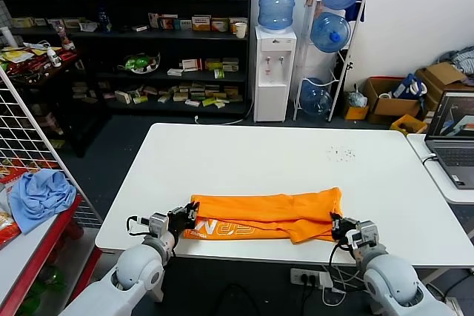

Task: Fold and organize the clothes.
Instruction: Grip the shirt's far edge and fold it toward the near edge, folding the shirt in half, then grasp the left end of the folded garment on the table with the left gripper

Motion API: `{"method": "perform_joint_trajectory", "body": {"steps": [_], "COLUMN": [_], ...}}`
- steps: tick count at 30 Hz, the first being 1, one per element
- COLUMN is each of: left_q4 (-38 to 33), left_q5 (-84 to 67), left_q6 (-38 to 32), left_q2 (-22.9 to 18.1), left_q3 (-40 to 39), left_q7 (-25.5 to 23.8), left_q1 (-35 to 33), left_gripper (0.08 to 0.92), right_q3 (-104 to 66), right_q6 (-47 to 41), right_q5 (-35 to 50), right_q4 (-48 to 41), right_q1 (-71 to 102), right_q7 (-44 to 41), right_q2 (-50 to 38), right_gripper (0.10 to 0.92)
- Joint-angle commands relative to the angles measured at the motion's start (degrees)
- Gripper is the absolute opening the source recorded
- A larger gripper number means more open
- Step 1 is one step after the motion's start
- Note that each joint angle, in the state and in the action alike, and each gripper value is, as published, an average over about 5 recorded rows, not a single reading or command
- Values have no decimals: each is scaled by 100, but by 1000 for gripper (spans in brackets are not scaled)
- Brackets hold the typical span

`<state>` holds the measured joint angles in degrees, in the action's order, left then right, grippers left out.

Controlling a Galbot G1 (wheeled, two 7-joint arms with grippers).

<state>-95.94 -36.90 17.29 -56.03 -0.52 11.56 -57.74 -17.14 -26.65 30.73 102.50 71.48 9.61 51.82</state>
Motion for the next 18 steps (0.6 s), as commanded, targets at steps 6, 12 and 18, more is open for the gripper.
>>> {"method": "perform_joint_trajectory", "body": {"steps": [6,12,18], "left_q4": [-91,245,324], "left_q5": [-319,-735,-861], "left_q6": [-301,110,435], "left_q2": [-142,-277,-279], "left_q3": [119,127,124], "left_q7": [73,239,250], "left_q1": [-293,-178,-108], "left_gripper": [395,568,708], "right_q3": [-69,-71,-91], "right_q6": [-129,-83,-56], "right_q5": [-3,0,-48], "right_q4": [661,679,766], "right_q1": [582,576,658], "right_q7": [284,281,256], "right_q2": [-24,1,15], "right_gripper": [345,519,692]}}
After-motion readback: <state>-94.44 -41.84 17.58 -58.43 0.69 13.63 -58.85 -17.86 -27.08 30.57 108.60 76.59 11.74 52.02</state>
